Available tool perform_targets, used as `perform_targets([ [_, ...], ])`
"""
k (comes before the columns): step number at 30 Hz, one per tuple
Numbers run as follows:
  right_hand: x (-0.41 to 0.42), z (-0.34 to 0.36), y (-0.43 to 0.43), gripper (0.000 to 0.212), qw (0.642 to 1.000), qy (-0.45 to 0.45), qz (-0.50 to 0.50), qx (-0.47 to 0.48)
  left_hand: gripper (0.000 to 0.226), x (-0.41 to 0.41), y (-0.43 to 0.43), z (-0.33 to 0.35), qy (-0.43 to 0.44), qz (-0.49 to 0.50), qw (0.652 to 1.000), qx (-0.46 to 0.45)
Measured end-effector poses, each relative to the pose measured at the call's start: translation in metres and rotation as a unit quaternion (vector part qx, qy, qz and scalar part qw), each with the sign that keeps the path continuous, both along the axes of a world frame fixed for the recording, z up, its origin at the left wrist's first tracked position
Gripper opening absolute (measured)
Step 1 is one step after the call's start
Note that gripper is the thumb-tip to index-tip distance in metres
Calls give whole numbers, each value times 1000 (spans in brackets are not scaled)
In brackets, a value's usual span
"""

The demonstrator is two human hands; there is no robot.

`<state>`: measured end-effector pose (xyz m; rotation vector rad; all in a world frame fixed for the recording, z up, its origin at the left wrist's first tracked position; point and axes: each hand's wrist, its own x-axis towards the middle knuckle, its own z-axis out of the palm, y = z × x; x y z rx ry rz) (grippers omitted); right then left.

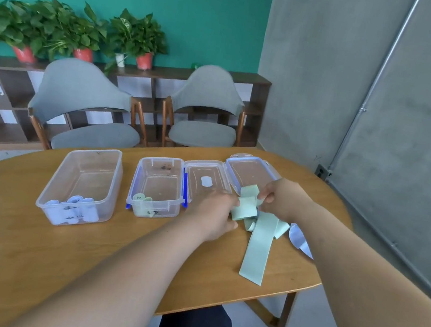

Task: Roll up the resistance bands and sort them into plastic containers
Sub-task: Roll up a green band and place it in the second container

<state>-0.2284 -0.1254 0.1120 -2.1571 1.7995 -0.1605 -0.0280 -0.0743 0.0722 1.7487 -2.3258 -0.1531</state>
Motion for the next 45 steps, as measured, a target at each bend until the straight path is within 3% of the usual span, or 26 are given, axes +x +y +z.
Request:
perform_targets([
  [5, -12, -16, 6, 8, 986, 155, -7, 58, 37, -22, -8, -19, 25, 4, 994, 103],
  [8, -12, -30, 9, 28, 971, 218, -56, 74, 40, -35, -9, -31, 37, 10, 992, 124],
  [16, -26, -48, 3, 27, 981, 37, -186, 45, 32, -57, -20, -32, 81, 25, 994, 70],
  [19, -31, -49, -3, 3, 979, -48, -195, 20, 36, -65, -30, -29, 106, 29, 991, 71],
  [22, -35, -61, -12, 46, 958, -164, -233, 7, 42, -73, -37, -27, 123, 32, 988, 90],
  [29, -33, -63, -14, 29, 914, -339, -224, 0, 47, -78, -50, -27, 211, 85, 963, 144],
  [34, -24, -57, -9, 25, 918, -360, -165, -14, 40, -75, -52, -23, 357, 143, 907, 170],
  [37, -20, -55, -3, 24, 923, -361, -123, -39, 6, -73, -53, -19, 431, 167, 872, 159],
  [41, -14, -44, 4, 25, 924, -368, -88, -60, 18, -65, -52, -14, 480, 202, 844, 128],
  [45, -6, -28, 8, 19, 913, -366, -123, -136, 21, -47, -42, 1, 495, 216, 836, 91],
])
